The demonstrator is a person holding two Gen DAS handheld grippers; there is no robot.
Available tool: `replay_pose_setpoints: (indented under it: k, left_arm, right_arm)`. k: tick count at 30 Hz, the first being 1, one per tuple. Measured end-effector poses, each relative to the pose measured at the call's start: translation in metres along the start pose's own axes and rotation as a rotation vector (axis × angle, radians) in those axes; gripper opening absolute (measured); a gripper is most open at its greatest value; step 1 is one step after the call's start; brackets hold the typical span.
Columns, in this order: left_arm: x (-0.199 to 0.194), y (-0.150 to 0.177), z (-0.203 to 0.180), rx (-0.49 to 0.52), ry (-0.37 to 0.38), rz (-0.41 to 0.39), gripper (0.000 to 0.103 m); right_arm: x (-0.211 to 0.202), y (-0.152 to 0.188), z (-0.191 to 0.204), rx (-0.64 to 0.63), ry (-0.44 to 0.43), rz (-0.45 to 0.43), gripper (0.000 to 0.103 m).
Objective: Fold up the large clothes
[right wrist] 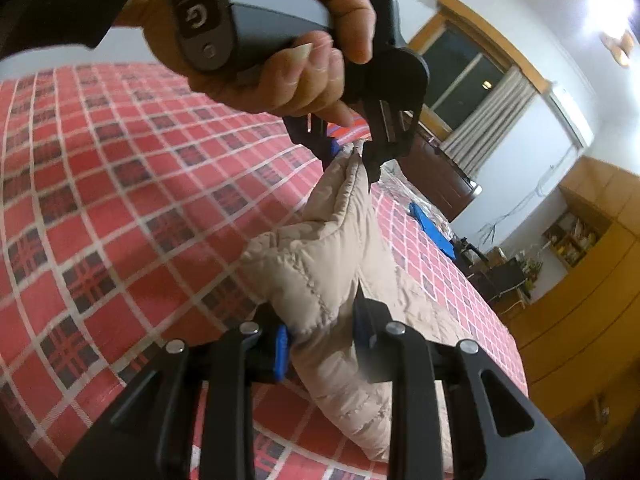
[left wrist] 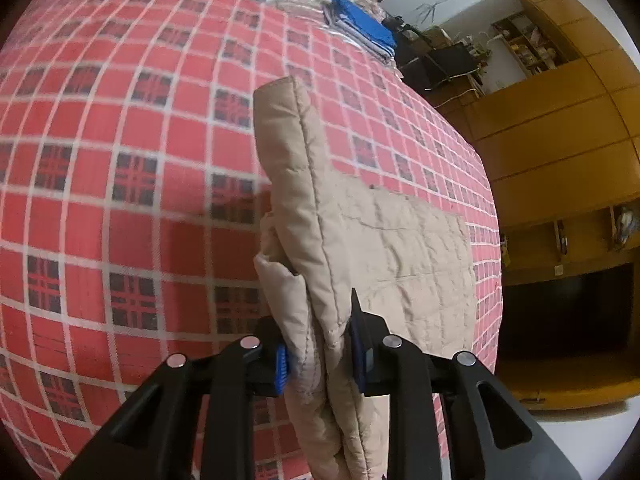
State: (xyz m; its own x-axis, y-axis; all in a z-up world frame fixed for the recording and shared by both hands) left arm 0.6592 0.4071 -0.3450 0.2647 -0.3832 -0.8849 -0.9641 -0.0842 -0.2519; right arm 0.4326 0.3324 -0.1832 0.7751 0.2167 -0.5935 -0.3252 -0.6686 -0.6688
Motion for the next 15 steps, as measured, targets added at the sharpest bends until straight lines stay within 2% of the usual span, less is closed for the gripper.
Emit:
replay_pose_setpoints:
  k: [15]
  left_arm:
    - [-0.024,-0.008,-0.082,0.126,-0.080,-0.037,0.024]
  right_arm:
    - [-0.031,0.008,-0.068,0.217,0.005,-0.087,0.023]
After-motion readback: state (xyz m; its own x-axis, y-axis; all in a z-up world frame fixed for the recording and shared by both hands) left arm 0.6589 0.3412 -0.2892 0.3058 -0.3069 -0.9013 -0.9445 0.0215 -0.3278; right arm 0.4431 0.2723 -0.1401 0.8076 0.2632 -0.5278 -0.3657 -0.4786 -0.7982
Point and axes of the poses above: each gripper's, at about its wrist camera, not at the fingertips, and x roughly the way its jaws point, z to its left, y to its underside, the point moved 10 cm from there along x, roughly the way its jaws point, and after that the axes turned 11 degrees about -y, right-handed, at the moved point
